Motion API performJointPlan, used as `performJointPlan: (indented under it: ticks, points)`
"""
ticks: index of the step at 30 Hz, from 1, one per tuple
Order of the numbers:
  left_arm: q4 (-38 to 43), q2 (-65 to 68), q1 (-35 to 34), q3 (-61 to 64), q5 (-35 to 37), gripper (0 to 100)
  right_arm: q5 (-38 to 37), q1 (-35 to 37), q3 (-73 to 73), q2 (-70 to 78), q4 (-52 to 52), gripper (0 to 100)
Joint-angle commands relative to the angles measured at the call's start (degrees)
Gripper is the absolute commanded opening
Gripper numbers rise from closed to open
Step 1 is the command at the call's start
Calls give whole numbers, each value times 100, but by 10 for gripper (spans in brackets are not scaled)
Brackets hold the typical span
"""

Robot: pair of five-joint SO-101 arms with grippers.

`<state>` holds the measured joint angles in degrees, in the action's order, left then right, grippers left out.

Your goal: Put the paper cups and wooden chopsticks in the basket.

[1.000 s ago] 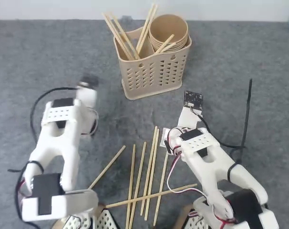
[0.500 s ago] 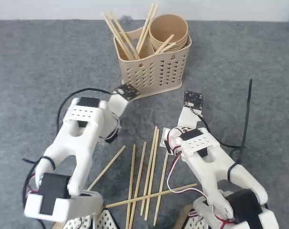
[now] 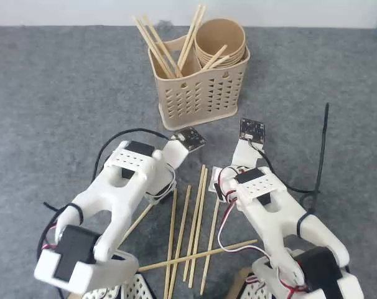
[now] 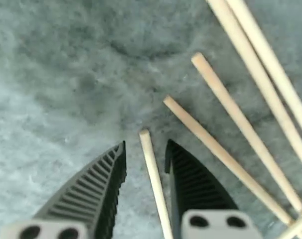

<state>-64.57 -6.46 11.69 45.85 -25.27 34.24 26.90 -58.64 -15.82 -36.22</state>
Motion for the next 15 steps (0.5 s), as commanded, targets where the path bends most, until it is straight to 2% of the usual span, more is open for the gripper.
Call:
performJointPlan:
  ticks: [1, 6, 8, 15]
  points:
    - [158, -9, 79, 84, 413, 120, 18, -92, 35, -312, 92, 8]
    - [519, 167, 97, 382, 1327, 13, 18, -101, 35, -312, 75, 8]
    - [484, 369, 97, 374, 1626, 13, 9, -101, 35, -312, 75, 8]
    - [-18, 703, 62, -13, 1776, 12, 9, -101, 35, -312, 57, 8]
